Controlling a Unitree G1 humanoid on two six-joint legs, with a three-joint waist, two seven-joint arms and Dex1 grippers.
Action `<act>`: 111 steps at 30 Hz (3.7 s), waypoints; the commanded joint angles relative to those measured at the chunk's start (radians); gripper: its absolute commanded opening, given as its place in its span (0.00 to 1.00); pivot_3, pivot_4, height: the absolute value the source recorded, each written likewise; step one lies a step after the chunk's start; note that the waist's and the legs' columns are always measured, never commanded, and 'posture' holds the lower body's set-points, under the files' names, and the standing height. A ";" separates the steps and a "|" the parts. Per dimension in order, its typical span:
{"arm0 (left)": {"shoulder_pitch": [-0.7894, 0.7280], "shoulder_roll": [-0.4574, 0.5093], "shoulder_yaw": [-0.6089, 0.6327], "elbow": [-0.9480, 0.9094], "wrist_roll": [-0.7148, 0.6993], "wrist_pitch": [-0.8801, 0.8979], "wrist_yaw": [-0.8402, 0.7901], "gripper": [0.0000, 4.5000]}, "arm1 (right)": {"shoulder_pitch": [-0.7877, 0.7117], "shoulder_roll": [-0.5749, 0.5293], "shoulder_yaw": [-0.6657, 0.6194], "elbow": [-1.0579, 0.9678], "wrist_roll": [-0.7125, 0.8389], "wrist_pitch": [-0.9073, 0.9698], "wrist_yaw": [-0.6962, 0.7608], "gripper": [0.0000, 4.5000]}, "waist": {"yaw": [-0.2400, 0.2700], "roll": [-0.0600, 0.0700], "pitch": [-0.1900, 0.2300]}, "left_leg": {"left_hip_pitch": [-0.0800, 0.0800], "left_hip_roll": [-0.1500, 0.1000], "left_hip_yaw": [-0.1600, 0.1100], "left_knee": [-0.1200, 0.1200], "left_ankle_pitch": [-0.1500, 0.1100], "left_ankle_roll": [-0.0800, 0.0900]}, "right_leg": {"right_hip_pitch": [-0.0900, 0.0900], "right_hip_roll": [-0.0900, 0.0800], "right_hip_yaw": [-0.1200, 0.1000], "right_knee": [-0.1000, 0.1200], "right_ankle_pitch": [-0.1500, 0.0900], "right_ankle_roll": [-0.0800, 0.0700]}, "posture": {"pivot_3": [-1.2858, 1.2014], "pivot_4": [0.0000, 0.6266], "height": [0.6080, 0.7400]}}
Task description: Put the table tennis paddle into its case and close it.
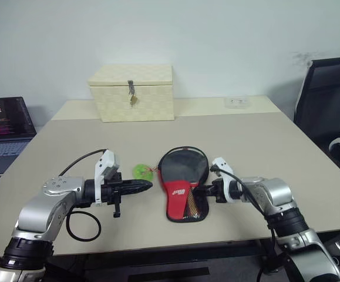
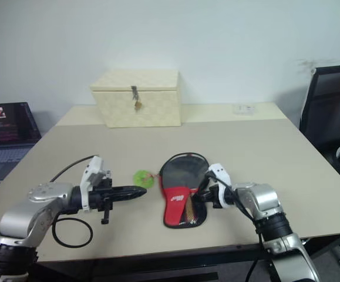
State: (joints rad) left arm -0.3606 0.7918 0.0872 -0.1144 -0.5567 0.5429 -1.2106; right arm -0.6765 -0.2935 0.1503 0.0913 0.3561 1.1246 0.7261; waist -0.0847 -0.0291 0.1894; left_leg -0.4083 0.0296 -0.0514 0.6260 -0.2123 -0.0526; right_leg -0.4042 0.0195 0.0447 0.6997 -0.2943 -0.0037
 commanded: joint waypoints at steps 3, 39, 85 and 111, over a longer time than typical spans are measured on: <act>0.037 0.019 0.021 -0.079 -0.041 0.016 -0.005 0.00 | 0.059 0.011 0.017 -0.150 0.068 0.076 -0.007 0.00 | 0.001 0.000 0.000 | 0.000 0.000 0.000 0.000 0.000 0.000 | 0.000 0.000 0.000 0.000 -0.001 0.002 | 0.52 0.24 1.00; 0.046 0.003 0.046 -0.049 -0.040 0.045 0.112 0.00 | 0.107 -0.194 -0.143 -0.571 0.255 0.101 -0.053 0.98 | 0.009 0.000 0.000 | -0.001 -0.001 -0.001 0.001 0.000 0.000 | 0.000 -0.002 -0.001 -0.001 -0.002 0.004 | 0.52 0.24 1.00; -0.362 -0.262 -0.110 0.795 0.388 -0.140 0.321 0.10 | 0.050 0.041 0.103 -0.270 0.032 -0.199 -0.166 1.00 | 0.053 0.000 0.000 | -0.006 -0.003 -0.006 0.004 0.000 0.000 | -0.001 -0.003 -0.006 0.000 0.001 0.000 | 0.52 0.24 1.00; -0.856 -0.396 -0.173 1.416 0.665 -0.516 0.661 0.02 | 0.106 0.100 0.170 -0.038 -0.125 -0.282 -0.191 1.00 | 0.052 -0.001 -0.007 | 0.008 -0.005 -0.002 0.004 0.001 0.001 | 0.015 0.001 -0.006 -0.003 0.000 0.009 | 0.52 0.24 1.00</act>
State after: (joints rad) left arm -1.1701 0.3886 -0.0839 1.2979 0.0828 0.0669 -0.6098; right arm -0.5983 -0.1880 0.2993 0.0413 0.2518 0.8045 0.5403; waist -0.0326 -0.0304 0.1826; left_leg -0.3999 0.0249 -0.0536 0.6293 -0.2116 -0.0520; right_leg -0.3897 0.0203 0.0387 0.6962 -0.2944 0.0050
